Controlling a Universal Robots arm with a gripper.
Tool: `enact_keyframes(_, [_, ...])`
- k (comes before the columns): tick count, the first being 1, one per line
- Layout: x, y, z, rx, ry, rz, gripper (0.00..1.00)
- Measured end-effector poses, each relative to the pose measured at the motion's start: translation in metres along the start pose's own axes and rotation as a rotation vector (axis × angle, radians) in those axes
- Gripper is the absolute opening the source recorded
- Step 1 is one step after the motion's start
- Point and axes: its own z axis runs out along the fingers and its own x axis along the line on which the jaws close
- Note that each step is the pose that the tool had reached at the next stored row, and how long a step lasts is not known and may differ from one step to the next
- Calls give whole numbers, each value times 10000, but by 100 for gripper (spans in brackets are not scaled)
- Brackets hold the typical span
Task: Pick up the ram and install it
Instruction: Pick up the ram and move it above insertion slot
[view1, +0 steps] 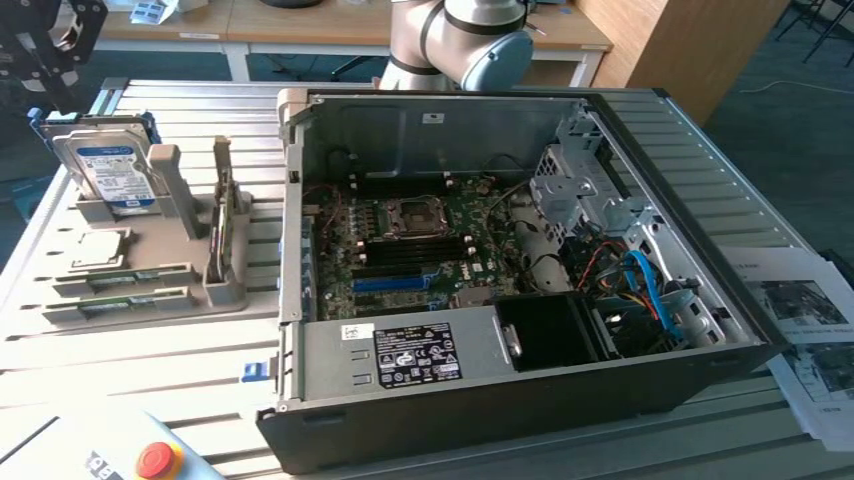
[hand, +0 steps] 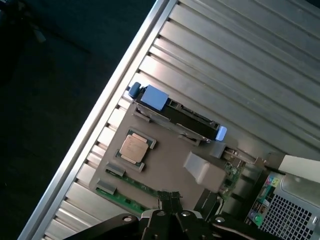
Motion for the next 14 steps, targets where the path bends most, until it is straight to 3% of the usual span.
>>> enact_keyframes(14, [0,0,0,-42,81,-1796,10])
